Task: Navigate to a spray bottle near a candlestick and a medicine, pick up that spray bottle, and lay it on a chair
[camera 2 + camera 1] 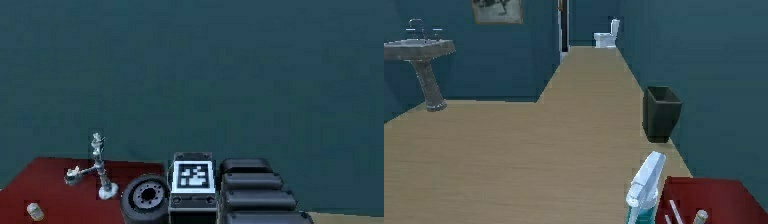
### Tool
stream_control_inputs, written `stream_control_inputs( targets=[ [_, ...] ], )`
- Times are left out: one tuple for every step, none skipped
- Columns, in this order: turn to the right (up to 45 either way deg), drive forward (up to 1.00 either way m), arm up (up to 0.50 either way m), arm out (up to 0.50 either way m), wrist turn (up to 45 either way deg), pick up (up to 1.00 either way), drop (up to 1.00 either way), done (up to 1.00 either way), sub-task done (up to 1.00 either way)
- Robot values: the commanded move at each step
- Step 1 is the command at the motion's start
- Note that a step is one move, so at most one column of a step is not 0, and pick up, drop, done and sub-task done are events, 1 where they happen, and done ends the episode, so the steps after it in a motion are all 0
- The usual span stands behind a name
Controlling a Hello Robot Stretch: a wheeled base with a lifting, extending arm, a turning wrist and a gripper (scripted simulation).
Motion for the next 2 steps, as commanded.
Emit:
stream_control_inputs(
  targets=[
    [3.0,0.00,0.00,0.00,0.0,0.00,0.00,0.00,0.00],
    [0.0,1.00,0.00,0.00,0.0,0.00,0.00,0.00,0.00]
  ],
)
